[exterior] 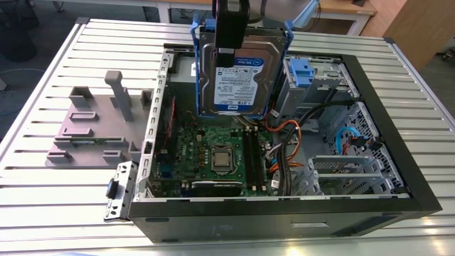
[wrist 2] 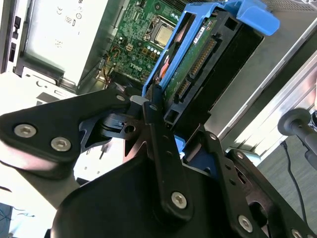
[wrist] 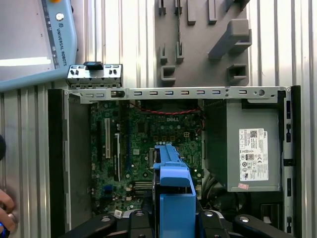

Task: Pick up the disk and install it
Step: 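Pick up the disk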

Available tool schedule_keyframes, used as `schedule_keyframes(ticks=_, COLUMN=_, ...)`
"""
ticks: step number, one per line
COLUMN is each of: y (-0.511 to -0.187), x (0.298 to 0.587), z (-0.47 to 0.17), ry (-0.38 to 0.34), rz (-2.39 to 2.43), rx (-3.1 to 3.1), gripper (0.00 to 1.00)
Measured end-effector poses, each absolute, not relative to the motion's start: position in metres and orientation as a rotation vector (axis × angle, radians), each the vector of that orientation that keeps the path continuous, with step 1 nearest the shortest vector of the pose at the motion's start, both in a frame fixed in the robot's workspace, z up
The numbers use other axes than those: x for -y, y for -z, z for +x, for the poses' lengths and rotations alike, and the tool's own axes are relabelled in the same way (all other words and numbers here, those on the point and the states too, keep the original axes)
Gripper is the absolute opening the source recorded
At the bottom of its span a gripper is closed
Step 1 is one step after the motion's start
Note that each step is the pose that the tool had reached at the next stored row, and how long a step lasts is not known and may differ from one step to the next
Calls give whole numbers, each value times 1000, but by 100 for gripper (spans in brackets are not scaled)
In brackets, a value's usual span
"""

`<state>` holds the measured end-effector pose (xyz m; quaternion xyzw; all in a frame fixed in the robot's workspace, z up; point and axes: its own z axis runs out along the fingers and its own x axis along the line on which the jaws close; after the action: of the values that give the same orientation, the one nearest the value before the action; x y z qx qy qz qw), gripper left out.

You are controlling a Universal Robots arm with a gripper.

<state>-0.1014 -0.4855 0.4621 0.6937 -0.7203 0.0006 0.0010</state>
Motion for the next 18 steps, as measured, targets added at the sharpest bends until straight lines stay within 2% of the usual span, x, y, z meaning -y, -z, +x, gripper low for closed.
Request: schedule_keyframes(ticks=18, y=-462, x=491, z=-101, ry=-2, rz=2178, rx=2261, gripper=36)
